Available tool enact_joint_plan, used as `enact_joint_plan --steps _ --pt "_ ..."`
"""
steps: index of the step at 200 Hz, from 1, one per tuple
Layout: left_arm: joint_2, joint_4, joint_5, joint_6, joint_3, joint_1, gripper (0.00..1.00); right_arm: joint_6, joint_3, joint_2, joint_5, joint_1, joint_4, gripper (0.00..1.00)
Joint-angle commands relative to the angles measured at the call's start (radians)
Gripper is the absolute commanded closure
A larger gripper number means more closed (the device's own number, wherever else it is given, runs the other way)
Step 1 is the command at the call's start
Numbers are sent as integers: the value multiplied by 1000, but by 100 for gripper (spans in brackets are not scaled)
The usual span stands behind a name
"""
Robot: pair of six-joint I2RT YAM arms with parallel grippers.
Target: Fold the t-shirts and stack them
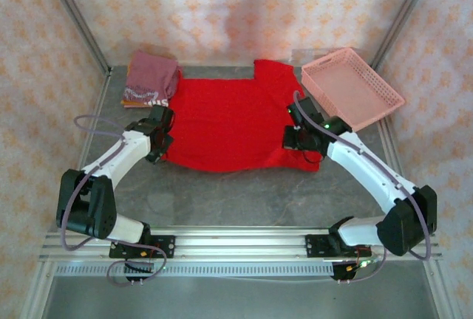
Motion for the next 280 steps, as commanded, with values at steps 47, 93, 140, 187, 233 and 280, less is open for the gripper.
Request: enact_joint_plan --steps 47,93,140,187,233,280 --pt "77 -28 -50 -6 94 28 100 -96 79 68 22 -68 15 100" --pt "119 -30 -68 -22 131 40 100 -130 126 131 17 -95 28 100" --pt "161 -33 -67 -18 172 42 100 -154 171 176 19 -122 41 100" --pt "184 -33 -67 -16 195 45 100 -178 216 223 10 -144 46 100" --pt "209 -37 -67 -9 225 49 100 -197 272 280 13 -149 50 100" --pt "228 -42 -65 0 242 58 100 -223 325 344 18 -149 50 100"
